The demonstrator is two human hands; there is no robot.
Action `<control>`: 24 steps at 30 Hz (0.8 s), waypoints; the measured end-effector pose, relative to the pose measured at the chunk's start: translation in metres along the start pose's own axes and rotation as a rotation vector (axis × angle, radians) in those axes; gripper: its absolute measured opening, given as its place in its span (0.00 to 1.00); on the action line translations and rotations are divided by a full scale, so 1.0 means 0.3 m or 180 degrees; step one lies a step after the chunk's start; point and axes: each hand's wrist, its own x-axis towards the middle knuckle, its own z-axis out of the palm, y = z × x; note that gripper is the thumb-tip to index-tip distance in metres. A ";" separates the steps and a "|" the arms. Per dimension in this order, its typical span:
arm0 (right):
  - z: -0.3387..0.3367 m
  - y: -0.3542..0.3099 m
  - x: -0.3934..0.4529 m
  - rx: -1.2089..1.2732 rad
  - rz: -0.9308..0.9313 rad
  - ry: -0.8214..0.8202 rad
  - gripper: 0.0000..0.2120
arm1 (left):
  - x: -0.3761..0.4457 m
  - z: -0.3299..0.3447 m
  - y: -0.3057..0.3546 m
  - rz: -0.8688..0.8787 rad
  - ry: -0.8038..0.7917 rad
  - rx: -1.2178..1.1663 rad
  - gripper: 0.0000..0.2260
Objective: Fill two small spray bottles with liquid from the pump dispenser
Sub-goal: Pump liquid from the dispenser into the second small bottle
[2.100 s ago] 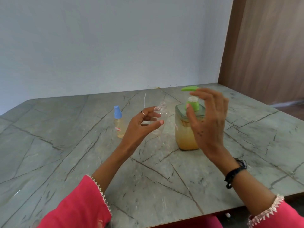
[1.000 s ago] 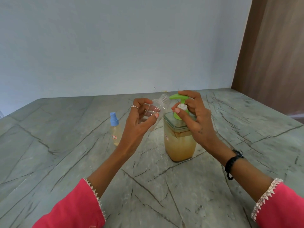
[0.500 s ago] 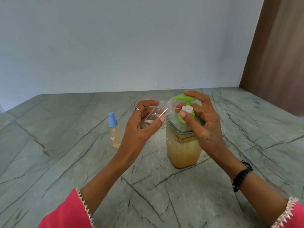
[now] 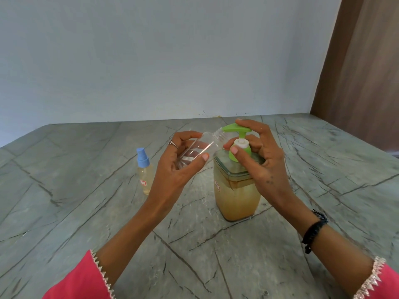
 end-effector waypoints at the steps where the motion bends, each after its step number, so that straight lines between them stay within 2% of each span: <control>1: 0.002 -0.005 0.003 -0.0004 0.0030 0.0027 0.15 | 0.001 0.000 0.001 0.0005 0.0011 -0.0005 0.17; 12: 0.013 -0.025 0.016 0.0274 0.0347 0.0275 0.15 | 0.000 0.014 0.009 -0.0019 -0.0010 -0.0014 0.15; 18: 0.008 -0.027 0.029 0.0418 0.0578 0.0207 0.11 | -0.005 0.012 0.000 -0.0061 -0.0058 0.0060 0.16; 24: 0.003 -0.026 0.021 0.0283 0.0411 0.0045 0.12 | -0.006 0.022 0.010 -0.0024 -0.0040 -0.0078 0.16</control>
